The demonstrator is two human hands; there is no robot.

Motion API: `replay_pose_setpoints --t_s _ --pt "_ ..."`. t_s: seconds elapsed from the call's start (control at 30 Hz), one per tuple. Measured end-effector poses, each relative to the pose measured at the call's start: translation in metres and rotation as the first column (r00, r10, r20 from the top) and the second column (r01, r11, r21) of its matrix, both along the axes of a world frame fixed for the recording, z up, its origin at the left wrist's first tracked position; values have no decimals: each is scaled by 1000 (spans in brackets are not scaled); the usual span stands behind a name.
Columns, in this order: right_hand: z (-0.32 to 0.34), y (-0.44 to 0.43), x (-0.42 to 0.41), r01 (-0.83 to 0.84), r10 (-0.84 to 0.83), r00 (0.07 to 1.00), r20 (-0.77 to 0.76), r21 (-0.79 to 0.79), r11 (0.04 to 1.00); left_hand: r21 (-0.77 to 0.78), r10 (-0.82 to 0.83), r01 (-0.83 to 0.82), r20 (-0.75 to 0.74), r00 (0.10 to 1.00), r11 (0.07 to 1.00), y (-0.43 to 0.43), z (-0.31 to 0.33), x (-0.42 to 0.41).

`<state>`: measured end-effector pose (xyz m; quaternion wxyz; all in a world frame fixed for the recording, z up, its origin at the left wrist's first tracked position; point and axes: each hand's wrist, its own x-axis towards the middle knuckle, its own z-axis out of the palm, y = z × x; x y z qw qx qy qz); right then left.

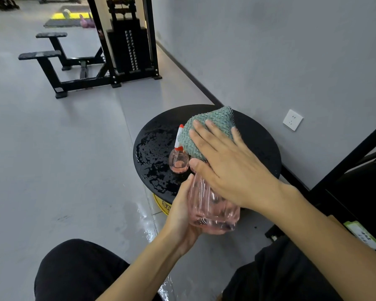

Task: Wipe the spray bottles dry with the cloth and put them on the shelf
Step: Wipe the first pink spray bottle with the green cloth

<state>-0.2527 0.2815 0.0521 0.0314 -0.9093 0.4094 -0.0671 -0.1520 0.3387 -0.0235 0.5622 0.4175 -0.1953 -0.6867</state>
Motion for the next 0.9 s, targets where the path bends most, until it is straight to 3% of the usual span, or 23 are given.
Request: replay_pose_setpoints --t_s 0.2,0.37,0.6,0.73,0.9 --pt "4 -15 -2 -23 22 1000 21 62 998 -13 -28 29 20 999 1000 5 -3 -2" --pt "3 1 -10 -129 133 990 -44 87 988 -44 -6 8 41 999 999 4 -2 3" --pt "14 -19 -3 -110 111 993 -49 16 994 -73 -66 74 98 993 995 8 2 -9" --pt "15 -4 -17 -106 113 990 -86 84 991 -73 -17 17 -4 1000 997 5 -2 -2" --pt "20 -6 -16 -71 77 995 -62 92 993 -112 -107 115 77 991 987 9 0 -5"
